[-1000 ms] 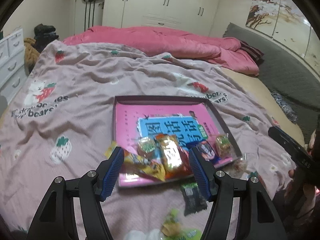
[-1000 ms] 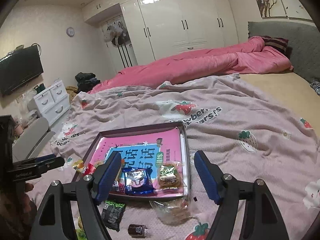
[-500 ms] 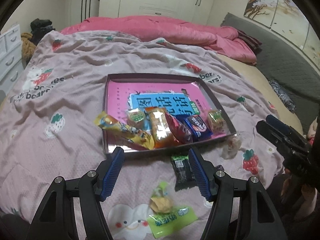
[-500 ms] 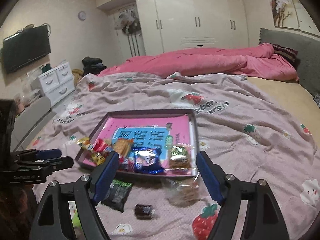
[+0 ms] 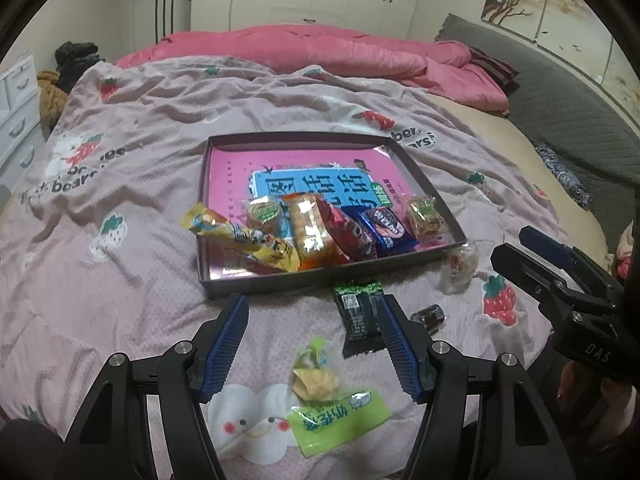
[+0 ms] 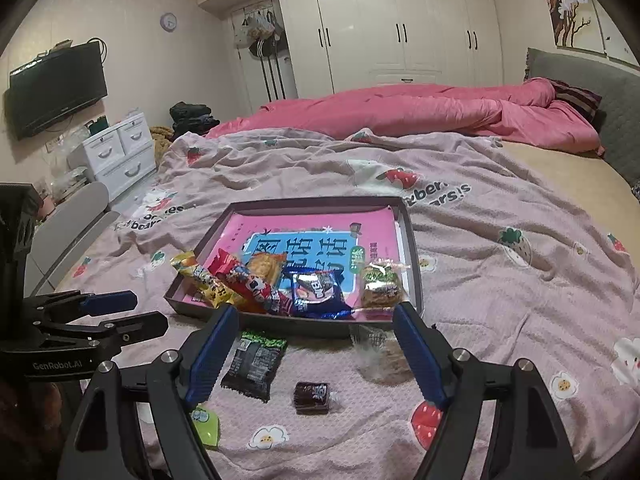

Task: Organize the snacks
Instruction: 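Move both open tools down toward the snacks lying beside the tray, then grasp the green-yellow bag with the left tool while the right tool grasps the dark chocolate square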

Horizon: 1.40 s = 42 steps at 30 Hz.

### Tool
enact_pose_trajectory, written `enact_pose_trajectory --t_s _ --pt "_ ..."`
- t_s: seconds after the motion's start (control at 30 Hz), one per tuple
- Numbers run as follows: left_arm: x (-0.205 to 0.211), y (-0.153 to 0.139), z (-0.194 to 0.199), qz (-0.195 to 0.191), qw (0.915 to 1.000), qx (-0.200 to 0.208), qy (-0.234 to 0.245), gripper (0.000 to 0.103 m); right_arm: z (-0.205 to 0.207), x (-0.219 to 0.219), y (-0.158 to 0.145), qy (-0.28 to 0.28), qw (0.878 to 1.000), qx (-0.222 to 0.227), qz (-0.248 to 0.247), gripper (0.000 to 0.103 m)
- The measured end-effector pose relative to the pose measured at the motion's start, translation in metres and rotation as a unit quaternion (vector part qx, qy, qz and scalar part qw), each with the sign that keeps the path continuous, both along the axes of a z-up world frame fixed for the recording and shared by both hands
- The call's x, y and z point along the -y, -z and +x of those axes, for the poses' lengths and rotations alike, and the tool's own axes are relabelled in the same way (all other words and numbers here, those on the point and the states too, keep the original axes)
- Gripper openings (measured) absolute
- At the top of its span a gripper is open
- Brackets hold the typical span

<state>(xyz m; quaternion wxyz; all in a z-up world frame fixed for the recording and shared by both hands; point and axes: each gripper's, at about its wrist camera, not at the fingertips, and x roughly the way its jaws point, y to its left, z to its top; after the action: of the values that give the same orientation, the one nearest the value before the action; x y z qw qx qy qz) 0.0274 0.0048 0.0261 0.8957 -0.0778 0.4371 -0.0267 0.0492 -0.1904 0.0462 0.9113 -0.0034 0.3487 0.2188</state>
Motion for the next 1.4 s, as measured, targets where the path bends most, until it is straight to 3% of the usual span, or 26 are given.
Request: enact_pose_trajectory --t_s 0.87,1.4 --pt "0.012 0.045 -0.004 0.0 0.9965 -0.084 -0.001 0.069 -0.006 -0.011 0.036 -0.023 0.996 -0.077 -0.041 0.079" --pt "0.011 0.081 0.006 -0.012 0.9899 -0.14 -0.018 0.069 0.003 -0.022 0.074 -0.023 0.987 -0.127 -0.097 0.079"
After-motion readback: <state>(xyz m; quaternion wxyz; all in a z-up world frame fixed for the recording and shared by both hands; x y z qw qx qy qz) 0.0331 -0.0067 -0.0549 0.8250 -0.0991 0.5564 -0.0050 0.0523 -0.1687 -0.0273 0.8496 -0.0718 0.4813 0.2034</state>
